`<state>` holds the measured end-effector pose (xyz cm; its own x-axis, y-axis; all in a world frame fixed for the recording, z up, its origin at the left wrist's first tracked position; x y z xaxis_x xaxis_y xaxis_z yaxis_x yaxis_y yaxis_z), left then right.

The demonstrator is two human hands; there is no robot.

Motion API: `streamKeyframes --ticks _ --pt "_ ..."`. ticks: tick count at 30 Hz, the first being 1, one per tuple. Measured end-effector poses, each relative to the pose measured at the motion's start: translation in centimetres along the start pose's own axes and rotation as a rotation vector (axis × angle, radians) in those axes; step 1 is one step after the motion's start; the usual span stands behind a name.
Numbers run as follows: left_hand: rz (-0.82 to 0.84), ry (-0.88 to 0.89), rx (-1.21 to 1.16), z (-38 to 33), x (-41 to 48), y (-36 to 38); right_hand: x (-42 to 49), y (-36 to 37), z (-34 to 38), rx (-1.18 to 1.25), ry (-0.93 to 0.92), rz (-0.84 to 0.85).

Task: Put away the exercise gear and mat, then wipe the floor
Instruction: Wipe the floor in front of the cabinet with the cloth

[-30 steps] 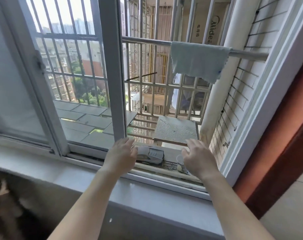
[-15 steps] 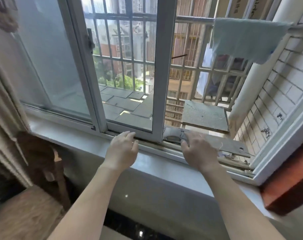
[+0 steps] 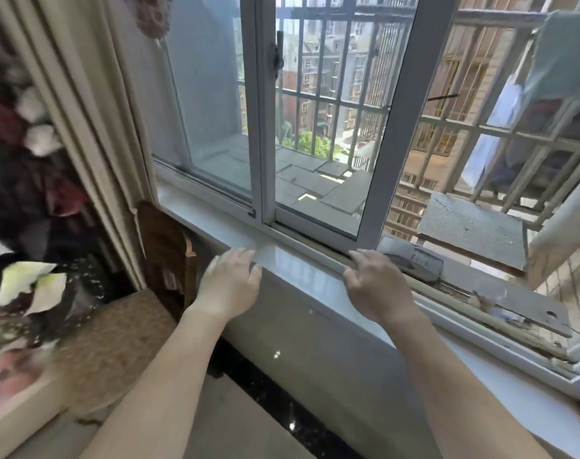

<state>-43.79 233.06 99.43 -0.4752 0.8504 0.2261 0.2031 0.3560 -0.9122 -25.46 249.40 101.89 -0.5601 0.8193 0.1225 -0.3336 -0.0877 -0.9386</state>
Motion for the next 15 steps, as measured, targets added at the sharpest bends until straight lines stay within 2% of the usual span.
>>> streamKeyframes --ticks 9,15 --pt "-0.073 -0.223 0.015 2.0 -6.6 -1.0 -1.1 2.0 3.8 0.03 -0.207 0.074" --pt "-0.11 -0.37 0.04 3.2 -12.4 -1.7 -3.3 4.7 6.1 -0.003 -0.331 0.19"
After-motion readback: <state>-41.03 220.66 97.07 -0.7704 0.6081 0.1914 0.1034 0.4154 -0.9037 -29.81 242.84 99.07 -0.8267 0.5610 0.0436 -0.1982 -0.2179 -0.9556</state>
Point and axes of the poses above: each hand's wrist, its own x-axis towards the middle knuckle, its own y-axis out of the palm, z = x × y, the point moved 9 cm from there along x, towards the middle knuckle, and after that the axes turned 14 degrees about y, right-handed, at the moved point
